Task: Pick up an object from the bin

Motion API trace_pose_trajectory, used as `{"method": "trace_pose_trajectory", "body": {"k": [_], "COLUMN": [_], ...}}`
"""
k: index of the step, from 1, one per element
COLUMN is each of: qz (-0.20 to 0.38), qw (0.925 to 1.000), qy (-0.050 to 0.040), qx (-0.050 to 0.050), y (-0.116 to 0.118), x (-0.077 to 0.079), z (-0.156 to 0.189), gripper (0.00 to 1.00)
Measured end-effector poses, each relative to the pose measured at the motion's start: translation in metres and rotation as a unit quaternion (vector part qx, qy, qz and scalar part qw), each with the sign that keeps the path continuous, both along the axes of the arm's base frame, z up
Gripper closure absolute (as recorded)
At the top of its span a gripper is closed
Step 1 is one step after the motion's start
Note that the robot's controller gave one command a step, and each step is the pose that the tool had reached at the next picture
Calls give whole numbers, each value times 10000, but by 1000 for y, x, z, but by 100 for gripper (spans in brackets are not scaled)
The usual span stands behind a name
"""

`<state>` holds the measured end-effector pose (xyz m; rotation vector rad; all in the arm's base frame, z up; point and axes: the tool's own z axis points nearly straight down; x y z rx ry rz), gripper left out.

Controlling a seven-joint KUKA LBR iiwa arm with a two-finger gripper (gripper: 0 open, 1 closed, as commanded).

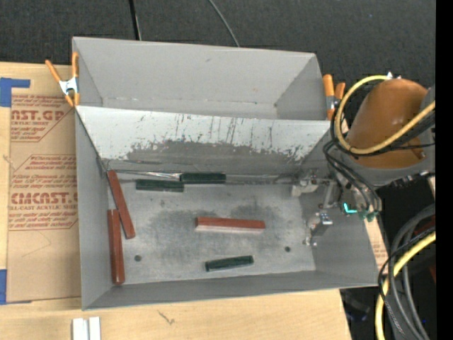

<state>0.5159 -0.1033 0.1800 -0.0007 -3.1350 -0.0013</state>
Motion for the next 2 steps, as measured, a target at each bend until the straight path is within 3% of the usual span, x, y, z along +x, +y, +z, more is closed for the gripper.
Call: {"method": "trace_pose_trajectory", "body": {"k": [1,2], "qz": [5,48], "qw": [10000,10000], "qy": [-38,-71], "qx": [-5,-14], "y": [0,19], "x": [2,-6], "z": [4,-46], "gripper": [0,0]}}
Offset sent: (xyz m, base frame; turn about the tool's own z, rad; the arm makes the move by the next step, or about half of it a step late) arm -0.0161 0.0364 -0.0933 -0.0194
